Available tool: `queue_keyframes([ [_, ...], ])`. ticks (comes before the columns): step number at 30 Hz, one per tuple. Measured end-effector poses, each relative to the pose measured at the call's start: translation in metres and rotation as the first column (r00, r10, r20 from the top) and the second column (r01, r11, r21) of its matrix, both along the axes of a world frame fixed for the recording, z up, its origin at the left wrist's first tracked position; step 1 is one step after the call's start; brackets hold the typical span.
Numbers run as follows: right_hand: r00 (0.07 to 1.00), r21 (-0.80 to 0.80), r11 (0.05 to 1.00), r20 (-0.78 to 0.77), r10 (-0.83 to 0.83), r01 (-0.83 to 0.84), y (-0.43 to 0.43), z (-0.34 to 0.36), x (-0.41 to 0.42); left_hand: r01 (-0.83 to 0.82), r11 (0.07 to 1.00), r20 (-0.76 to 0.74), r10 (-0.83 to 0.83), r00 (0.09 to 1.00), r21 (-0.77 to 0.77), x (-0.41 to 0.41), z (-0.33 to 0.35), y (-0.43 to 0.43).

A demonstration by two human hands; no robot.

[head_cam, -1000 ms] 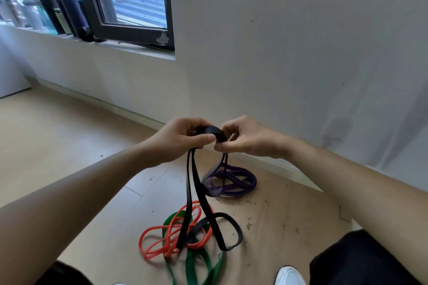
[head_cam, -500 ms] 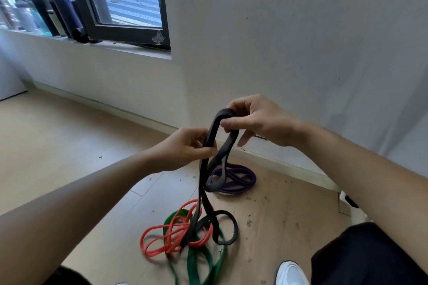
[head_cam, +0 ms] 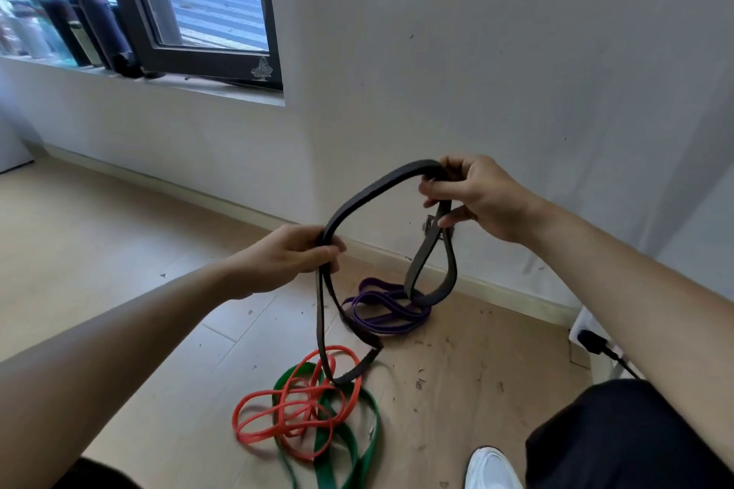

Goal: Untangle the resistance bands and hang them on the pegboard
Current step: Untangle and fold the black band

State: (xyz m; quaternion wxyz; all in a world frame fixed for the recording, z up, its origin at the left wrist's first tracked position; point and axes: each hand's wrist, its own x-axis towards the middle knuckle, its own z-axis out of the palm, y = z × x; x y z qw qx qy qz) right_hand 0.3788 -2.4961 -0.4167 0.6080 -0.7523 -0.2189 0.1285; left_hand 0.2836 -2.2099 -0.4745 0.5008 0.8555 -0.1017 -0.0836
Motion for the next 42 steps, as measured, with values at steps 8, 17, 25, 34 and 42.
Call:
queue_keyframes([
  [8, 0.973, -0.377, 0.899, -0.022, 0.231, -0.222, 0.02, -0.014, -0.016, -0.116, 0.943, 0.176, 0.177, 0.968, -0.311, -0.001, 0.031, -0.014],
  [17, 0.963, -0.13, 0.957, 0.035, 0.266, -0.259, 0.05, -0.009, -0.025, -0.01, 0.987, 0.204, 0.044, 0.978, -0.163, -0.009, 0.035, -0.021],
  [25, 0.983, 0.074, 0.984, 0.105, 0.154, -0.162, 0.048, -0.002, -0.023, -0.004, 1.0, 0.071, 0.006, 0.997, -0.023, -0.009, 0.021, -0.007],
  [34, 0.973, -0.208, 0.959, 0.083, 0.214, -0.193, 0.034, -0.009, -0.023, -0.113, 0.948, 0.183, 0.172, 0.968, -0.297, -0.007, 0.033, -0.013],
  [42, 0.954, -0.233, 0.955, 0.19, 0.232, -0.186, 0.044, -0.003, -0.03, -0.125, 0.974, 0.287, 0.176, 0.942, -0.187, -0.006, 0.035, -0.031],
])
